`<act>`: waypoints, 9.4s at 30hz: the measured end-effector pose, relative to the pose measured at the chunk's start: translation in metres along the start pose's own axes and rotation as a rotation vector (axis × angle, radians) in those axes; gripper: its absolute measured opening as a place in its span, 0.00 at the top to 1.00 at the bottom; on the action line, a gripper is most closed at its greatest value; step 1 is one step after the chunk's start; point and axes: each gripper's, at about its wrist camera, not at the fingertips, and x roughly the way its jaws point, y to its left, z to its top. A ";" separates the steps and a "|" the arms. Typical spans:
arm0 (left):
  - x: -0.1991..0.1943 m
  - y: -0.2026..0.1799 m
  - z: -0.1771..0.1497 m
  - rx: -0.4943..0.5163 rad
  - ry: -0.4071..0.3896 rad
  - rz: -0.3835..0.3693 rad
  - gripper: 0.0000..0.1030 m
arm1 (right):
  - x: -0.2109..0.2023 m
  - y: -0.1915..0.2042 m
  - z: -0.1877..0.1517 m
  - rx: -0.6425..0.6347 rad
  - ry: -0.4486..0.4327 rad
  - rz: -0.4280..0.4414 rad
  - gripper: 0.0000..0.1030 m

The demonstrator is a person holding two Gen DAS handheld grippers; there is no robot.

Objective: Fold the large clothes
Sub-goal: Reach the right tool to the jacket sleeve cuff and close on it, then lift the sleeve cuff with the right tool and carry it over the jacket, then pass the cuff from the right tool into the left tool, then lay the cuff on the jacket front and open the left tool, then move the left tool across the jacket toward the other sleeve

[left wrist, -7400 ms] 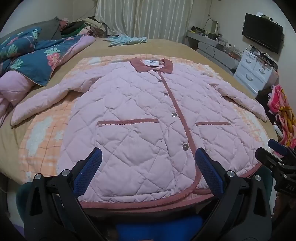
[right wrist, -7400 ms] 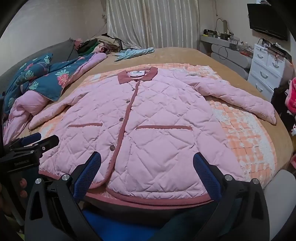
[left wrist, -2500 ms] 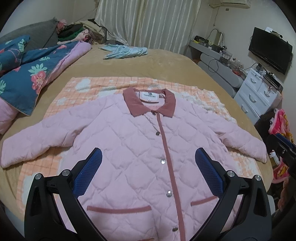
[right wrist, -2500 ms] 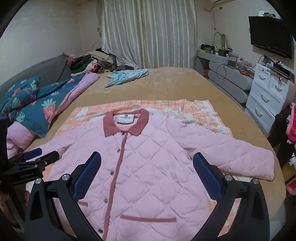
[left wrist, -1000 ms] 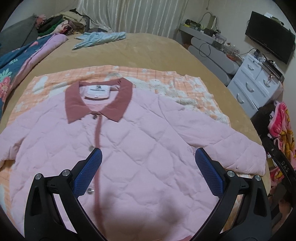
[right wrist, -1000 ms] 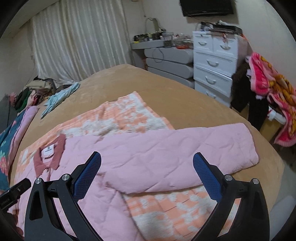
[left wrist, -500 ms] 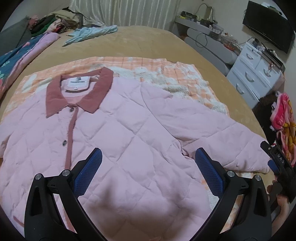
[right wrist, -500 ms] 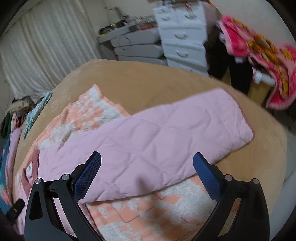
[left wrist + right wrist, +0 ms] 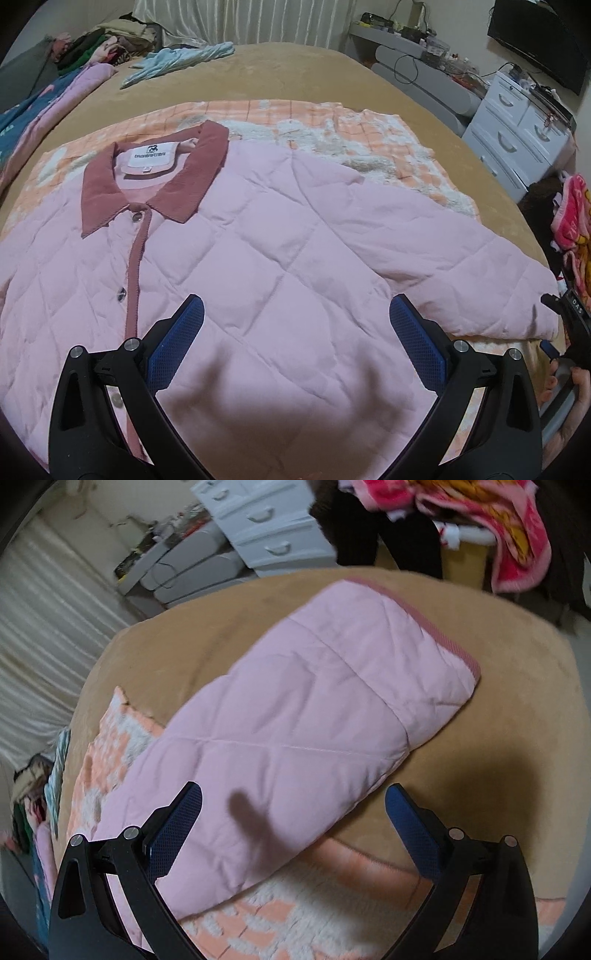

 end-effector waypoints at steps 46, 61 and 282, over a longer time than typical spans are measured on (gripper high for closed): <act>-0.116 0.169 0.020 -0.108 -0.136 -0.033 0.08 | -0.184 0.188 -0.082 -0.556 -0.380 0.601 0.87; -0.151 0.212 0.027 -0.193 -0.187 -0.090 0.08 | -0.220 0.281 -0.145 -0.772 -0.369 0.618 0.87; -0.195 0.510 -0.129 -0.705 -0.198 0.273 0.09 | -0.236 0.420 -0.502 -1.410 0.087 0.702 0.04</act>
